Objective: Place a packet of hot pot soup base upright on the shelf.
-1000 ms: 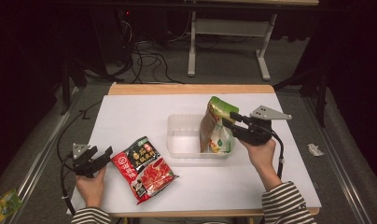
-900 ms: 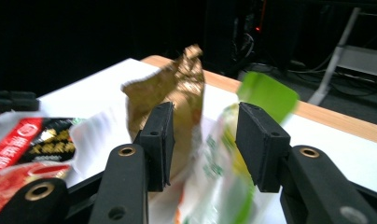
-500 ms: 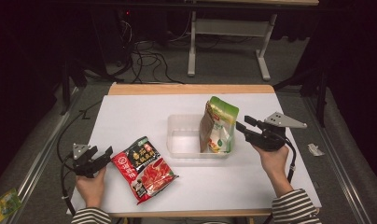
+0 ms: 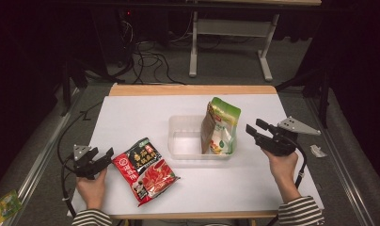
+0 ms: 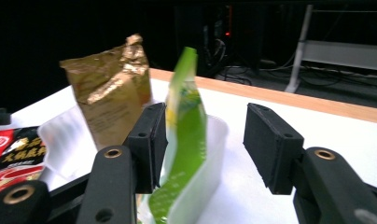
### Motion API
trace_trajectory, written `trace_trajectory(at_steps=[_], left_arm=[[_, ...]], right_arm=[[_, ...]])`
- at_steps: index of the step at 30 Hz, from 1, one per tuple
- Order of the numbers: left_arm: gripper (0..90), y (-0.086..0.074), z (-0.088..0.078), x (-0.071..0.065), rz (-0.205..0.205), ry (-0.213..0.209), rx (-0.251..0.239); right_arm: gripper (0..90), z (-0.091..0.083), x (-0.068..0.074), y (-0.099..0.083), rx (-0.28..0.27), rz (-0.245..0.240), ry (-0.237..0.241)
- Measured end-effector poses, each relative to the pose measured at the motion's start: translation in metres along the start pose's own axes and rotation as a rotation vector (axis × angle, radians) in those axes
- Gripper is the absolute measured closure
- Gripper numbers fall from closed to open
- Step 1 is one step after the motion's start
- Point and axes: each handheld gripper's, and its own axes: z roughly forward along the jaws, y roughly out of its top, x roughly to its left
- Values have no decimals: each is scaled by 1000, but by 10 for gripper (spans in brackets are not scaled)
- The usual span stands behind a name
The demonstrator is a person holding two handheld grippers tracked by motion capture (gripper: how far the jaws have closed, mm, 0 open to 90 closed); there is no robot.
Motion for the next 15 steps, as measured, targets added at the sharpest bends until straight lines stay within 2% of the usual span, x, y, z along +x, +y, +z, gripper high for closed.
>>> trace_trajectory(at_steps=[1, 2, 5, 15], left_arm=[[352, 0, 0, 0, 2, -1, 0], [352, 0, 0, 0, 2, -1, 1], [352, 0, 0, 0, 1, -1, 1], [362, 0, 1, 1, -7, 1, 8]], right_arm=[[470, -2, -2, -1, -5, 6, -9], [453, -6, -5, -5, -12, 18, -38], [461, -9, -10, -11, -8, 27, -57], [477, -17, -20, -30, 0, 8, -82]])
